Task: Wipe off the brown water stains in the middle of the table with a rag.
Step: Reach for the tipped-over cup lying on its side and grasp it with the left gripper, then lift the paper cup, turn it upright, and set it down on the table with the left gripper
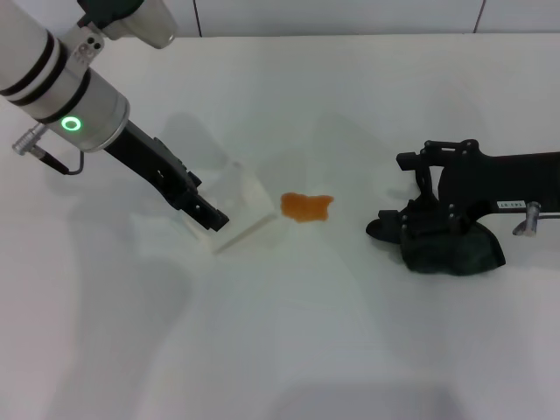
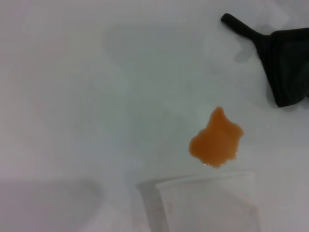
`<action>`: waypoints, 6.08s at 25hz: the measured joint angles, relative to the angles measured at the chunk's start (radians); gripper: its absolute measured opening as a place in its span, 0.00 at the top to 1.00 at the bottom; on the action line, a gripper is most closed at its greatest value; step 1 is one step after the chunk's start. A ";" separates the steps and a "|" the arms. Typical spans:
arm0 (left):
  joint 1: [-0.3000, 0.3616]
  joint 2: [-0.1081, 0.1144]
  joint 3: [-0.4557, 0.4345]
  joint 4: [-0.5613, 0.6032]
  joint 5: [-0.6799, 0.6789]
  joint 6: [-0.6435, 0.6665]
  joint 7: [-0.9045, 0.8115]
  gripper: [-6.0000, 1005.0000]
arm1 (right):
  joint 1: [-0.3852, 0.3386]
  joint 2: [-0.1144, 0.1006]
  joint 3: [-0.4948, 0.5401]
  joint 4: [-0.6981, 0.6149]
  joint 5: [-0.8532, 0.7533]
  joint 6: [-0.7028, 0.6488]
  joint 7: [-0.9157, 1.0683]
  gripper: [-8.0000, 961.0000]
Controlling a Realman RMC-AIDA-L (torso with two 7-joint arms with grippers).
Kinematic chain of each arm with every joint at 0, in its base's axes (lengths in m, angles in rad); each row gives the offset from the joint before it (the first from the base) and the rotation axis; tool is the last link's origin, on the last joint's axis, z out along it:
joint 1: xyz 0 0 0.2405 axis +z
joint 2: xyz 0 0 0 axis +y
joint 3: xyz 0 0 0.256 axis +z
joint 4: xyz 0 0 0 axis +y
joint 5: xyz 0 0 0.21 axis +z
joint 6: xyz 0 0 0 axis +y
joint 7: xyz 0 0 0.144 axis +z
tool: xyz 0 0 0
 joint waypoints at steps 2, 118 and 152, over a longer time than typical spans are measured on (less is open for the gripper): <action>0.000 0.000 0.000 0.013 0.000 -0.013 0.000 0.17 | 0.000 0.000 0.000 0.000 0.000 0.001 0.000 0.09; 0.674 -0.002 -0.003 0.448 -1.170 -0.335 1.195 0.38 | 0.002 0.000 -0.008 0.002 0.009 0.011 0.002 0.09; 0.686 -0.002 -0.003 0.518 -1.142 -0.379 1.198 0.38 | -0.004 0.000 -0.009 0.001 0.005 0.011 0.003 0.09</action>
